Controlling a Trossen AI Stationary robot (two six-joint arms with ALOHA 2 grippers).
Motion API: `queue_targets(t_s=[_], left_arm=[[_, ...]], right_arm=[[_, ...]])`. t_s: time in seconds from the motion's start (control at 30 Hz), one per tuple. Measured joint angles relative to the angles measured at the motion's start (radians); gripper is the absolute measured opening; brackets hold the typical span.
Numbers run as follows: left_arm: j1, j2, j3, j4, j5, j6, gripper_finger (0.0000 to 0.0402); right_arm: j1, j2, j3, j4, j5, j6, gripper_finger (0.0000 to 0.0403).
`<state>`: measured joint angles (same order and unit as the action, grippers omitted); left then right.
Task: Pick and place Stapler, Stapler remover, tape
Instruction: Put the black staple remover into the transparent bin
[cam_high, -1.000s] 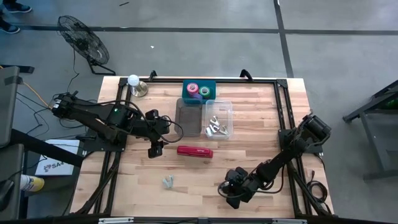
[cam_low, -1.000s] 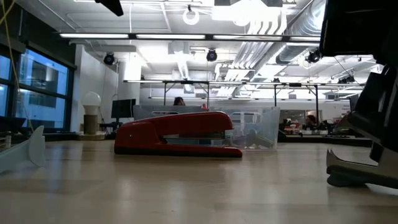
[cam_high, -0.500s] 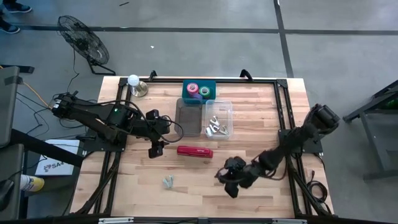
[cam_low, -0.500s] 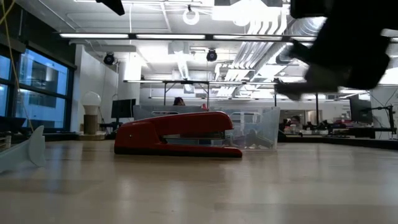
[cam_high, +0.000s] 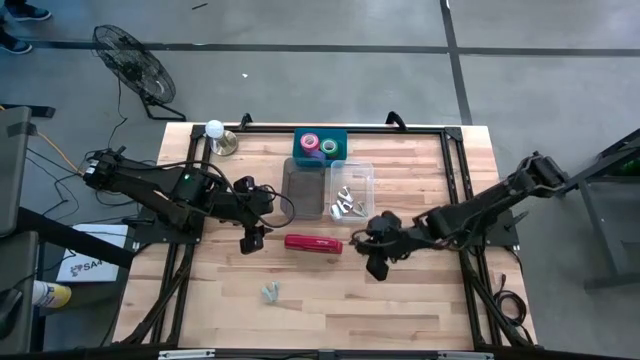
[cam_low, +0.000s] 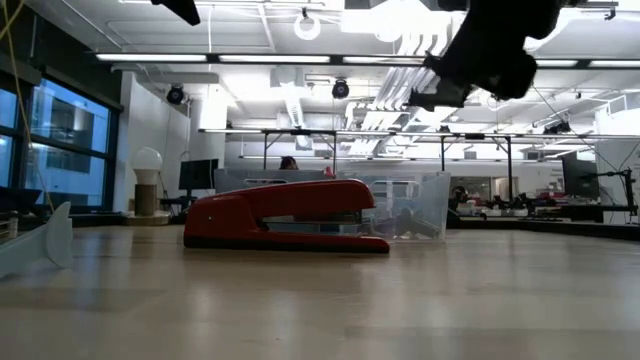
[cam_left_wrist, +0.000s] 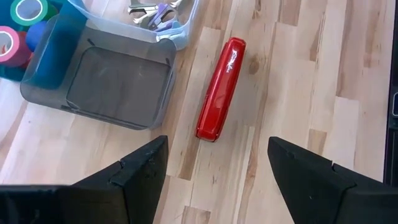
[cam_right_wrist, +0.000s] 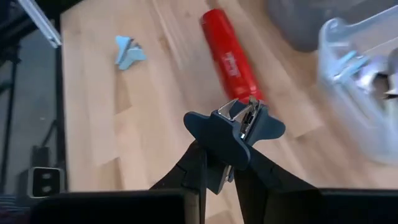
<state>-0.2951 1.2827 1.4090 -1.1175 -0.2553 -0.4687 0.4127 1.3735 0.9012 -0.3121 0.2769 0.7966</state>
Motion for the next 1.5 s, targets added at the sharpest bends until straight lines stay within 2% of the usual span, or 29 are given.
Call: queue_targets(t_s=[0.47,1.0,1.1,1.3,1.5], left_arm=[[0.0,0.0,0.0,0.016,-0.018,-0.048,0.0271],[0.0,0.0,0.0,0.023,-0.082,-0.147,0.0271],[0.0,0.0,0.0,0.024,-0.095,-0.166,0.0271],[0.0,0.0,0.0,0.024,-0.109,-0.218,0.0271],[0.0,0.0,0.0,0.025,-0.123,-0.256,0.0271]], right_arm=[[-0.174,-0.012,0.0,-0.055,-0.1,-0.378,0.0044],[-0.481,-0.012,0.0,-0.12,-0.102,-0.961,0.0051],[-0.556,-0.012,0.0,-0.119,-0.113,-0.993,0.0048],[-0.703,0.004,0.0,-0.105,-0.235,-1.04,0.005],[-0.787,0.082,0.0,-0.062,-0.337,-1.062,0.005]])
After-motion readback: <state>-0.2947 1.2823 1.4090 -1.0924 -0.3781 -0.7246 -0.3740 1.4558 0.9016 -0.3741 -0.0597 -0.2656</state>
